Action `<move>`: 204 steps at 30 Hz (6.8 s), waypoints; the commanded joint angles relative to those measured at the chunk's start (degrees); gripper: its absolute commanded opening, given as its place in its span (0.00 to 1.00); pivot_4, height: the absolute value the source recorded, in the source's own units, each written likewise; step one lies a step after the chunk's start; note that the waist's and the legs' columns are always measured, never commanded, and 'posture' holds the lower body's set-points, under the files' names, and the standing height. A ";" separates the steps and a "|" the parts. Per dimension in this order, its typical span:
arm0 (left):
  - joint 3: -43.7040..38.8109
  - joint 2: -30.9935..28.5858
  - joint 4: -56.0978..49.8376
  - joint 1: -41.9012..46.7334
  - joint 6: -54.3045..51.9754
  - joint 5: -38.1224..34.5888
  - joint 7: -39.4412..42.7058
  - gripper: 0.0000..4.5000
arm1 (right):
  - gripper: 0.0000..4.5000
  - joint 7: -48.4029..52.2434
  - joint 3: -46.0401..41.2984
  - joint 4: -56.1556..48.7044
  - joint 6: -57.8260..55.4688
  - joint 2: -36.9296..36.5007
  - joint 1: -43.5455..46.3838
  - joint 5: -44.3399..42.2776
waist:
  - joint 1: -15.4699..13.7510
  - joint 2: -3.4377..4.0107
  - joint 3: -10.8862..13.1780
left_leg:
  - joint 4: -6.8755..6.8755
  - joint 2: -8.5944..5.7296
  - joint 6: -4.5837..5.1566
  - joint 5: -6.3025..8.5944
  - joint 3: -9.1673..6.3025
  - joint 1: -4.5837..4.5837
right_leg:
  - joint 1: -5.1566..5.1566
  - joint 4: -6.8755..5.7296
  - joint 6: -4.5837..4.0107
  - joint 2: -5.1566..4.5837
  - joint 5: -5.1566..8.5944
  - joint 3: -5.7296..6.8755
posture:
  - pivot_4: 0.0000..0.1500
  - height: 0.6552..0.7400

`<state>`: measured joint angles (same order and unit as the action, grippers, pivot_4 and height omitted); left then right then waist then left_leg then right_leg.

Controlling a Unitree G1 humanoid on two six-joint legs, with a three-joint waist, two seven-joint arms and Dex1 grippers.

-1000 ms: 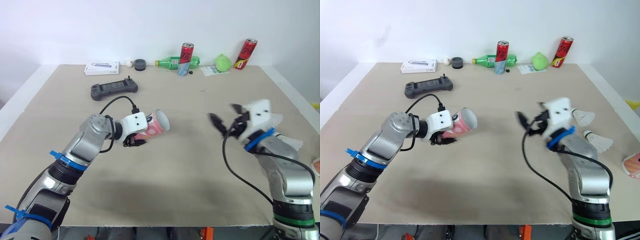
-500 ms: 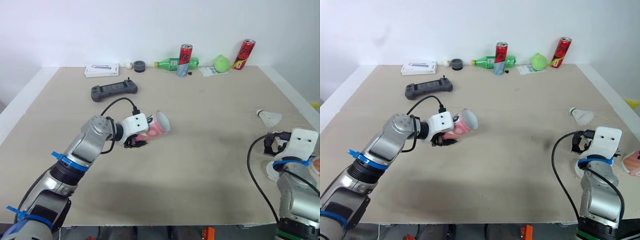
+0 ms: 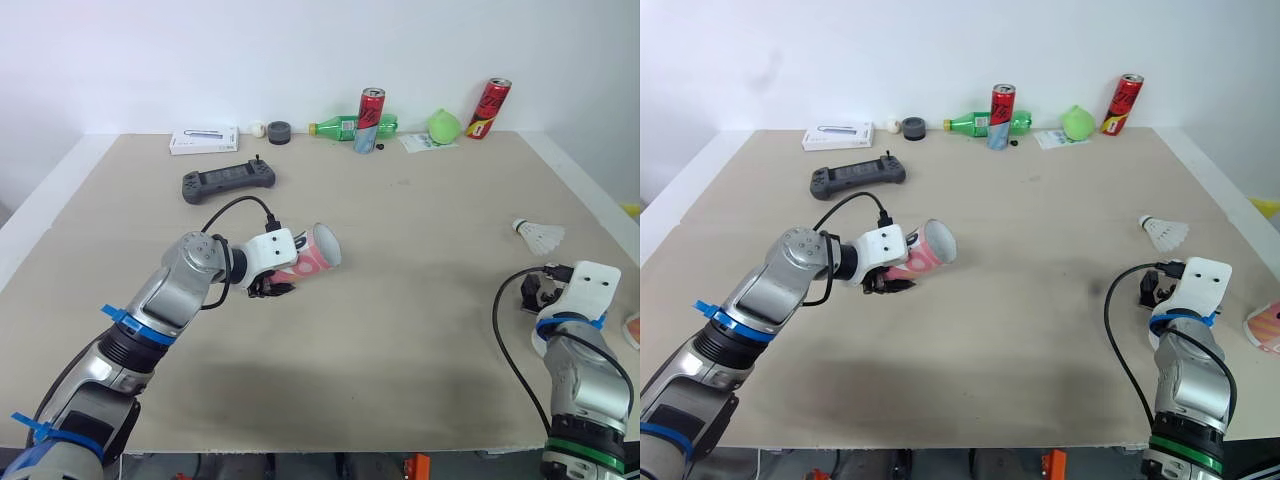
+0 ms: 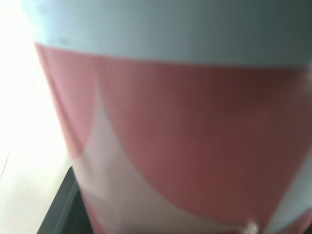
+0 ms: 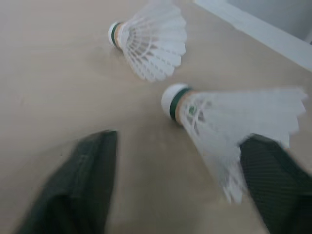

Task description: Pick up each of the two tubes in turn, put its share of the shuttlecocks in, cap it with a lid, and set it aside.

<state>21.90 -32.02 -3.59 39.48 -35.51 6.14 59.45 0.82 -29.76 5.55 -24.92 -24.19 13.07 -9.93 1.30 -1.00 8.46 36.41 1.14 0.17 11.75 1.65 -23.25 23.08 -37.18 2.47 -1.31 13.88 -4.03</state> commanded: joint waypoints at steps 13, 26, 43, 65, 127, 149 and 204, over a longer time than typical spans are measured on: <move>1.54 0.29 -0.87 -1.57 -1.21 -1.10 0.82 0.56 | 0.01 13.89 4.83 -10.28 4.89 -5.84 -0.64 -5.07 | 0.15 0.13 0.01 | -0.02 0.01 0.01 0.01 0.01 0.01 | 0.01 0.00 0.01 0.02 0.01 -0.03 | 1.00 1.00; 1.67 1.42 0.32 -0.75 -0.88 -0.95 0.33 0.56 | 0.01 36.41 25.30 -39.44 -14.48 -18.14 9.95 -23.74 | -0.10 -0.03 0.05 | 0.05 0.05 0.01 0.00 -0.11 -0.02 | -0.06 0.05 0.01 0.00 0.01 0.08 | 1.00 1.00; 1.22 1.45 -1.30 -1.97 -2.30 -0.95 -0.48 0.56 | 0.84 27.75 15.60 -32.20 -13.95 -7.26 8.21 -26.67 | -0.28 -0.32 0.04 | 0.06 0.05 0.01 0.00 -0.19 -0.11 | -0.09 0.10 0.06 -0.06 0.04 0.10 | 1.00 1.00; 1.64 1.17 -1.99 -2.03 -2.83 -1.29 -0.24 0.56 | 0.99 8.43 8.69 28.29 11.49 -11.85 20.97 0.40 | 0.09 -0.14 0.03 | 0.00 -0.19 0.05 -0.02 0.01 0.01 | -0.10 0.09 0.15 -0.07 -0.02 -0.14 | 1.00 1.00; 2.30 3.95 -0.34 -1.76 -1.57 -2.07 -1.87 0.56 | 0.98 48.87 18.31 -25.62 -16.88 -27.71 10.16 -28.04 | -0.34 -0.13 0.02 | 0.14 -0.12 0.29 0.10 -0.22 -0.04 | -0.24 0.15 0.18 -0.09 0.09 -0.10 | 1.00 1.00; 3.33 5.04 -0.75 -1.36 -2.03 -1.87 -1.67 0.56 | 0.01 70.22 62.39 9.33 4.03 -9.22 46.84 5.44 | -1.03 -0.07 0.00 | 0.16 -0.37 0.45 -0.03 -0.12 -0.14 | -0.20 0.11 0.29 -0.35 0.04 0.02 | 1.00 1.00; -6.52 26.17 15.94 -17.13 36.39 -11.79 -16.07 0.56 | 0.99 87.01 46.48 44.46 27.65 -43.81 32.57 21.63 | 0.22 0.00 0.18 | 0.07 -0.09 0.31 0.07 0.41 0.09 | 0.00 0.09 -0.06 -0.05 -0.18 -0.40 | 1.00 1.00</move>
<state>14.26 -5.69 12.26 22.94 0.21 -6.22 43.05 88.10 17.34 48.83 2.23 -67.67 43.89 10.93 1.52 -1.01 8.64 36.48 1.00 0.48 11.81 2.09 -23.16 23.05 -37.09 2.36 -1.36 13.67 -4.45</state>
